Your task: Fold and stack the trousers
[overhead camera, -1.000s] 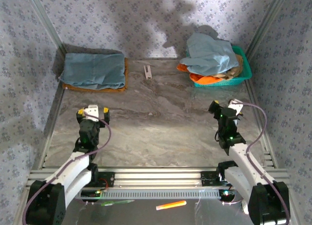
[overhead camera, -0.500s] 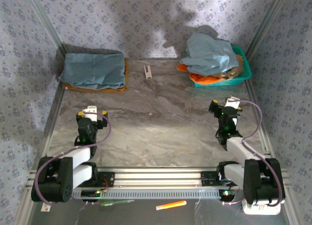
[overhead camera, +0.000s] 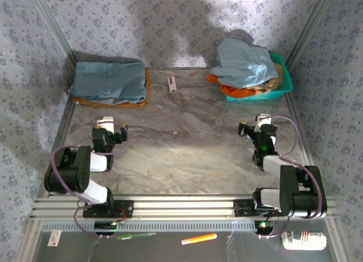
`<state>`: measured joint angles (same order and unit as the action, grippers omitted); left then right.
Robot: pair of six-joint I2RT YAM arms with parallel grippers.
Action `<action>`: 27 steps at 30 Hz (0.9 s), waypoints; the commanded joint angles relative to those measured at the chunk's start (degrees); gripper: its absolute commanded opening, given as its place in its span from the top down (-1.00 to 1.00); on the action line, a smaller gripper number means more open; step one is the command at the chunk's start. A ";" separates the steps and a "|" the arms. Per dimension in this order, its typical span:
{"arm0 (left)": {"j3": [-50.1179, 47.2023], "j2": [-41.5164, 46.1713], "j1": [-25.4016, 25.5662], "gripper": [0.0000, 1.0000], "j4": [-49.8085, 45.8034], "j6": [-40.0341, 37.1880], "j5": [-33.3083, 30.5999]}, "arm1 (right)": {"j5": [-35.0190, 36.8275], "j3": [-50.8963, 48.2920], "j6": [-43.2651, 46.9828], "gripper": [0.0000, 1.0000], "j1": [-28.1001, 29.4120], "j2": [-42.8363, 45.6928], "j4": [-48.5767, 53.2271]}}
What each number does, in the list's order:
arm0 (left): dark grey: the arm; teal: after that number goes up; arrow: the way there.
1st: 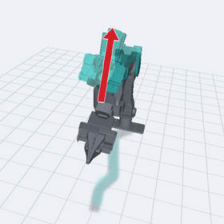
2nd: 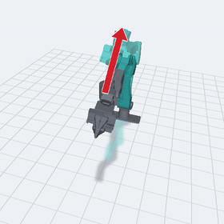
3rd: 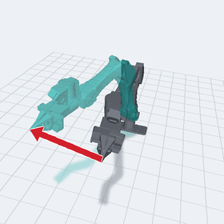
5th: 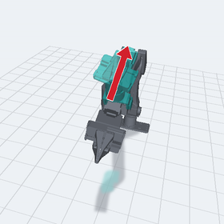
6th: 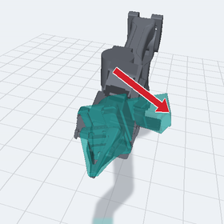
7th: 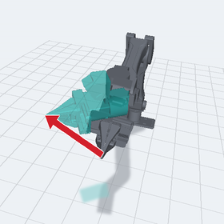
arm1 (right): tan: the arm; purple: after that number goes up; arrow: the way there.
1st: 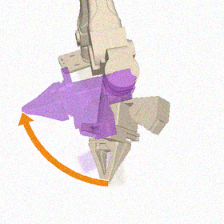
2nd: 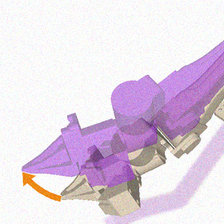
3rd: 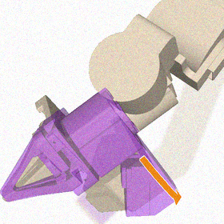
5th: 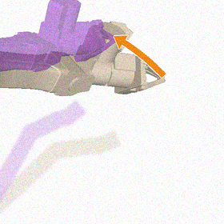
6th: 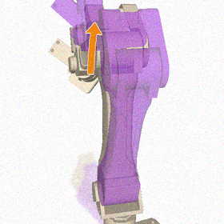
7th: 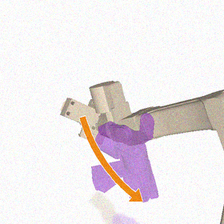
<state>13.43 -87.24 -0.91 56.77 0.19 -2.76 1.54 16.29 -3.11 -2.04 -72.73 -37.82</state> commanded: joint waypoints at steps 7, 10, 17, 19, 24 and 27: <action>10.41 -0.65 -1.58 -0.99 -10.37 1.71 4.24 | -3.64 4.09 4.32 -0.99 -0.94 -4.96 -3.65; 10.30 -0.70 -1.50 -0.99 -10.24 1.66 4.08 | -2.24 3.52 4.13 -0.99 -0.91 -8.19 -7.73; 10.30 -0.74 -1.37 -0.99 -10.19 1.55 3.82 | -4.20 5.06 6.43 -0.99 0.20 -14.15 -10.21; 10.38 -0.74 -1.29 -0.99 -10.28 1.52 3.64 | -1.25 5.24 6.03 -0.99 0.86 -14.01 -9.50; 10.39 -0.74 -1.34 -0.99 -10.28 1.57 3.56 | -1.54 6.70 4.52 -0.99 -0.48 -14.54 -7.24; 10.39 -0.75 -1.23 -0.99 -10.28 1.53 3.56 | -1.61 6.78 4.43 -0.99 -0.51 -14.46 -7.01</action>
<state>23.55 -87.55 -2.15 46.17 1.17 0.21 -0.67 22.17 1.10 -2.37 -86.59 -45.25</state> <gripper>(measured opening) 0.994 0.996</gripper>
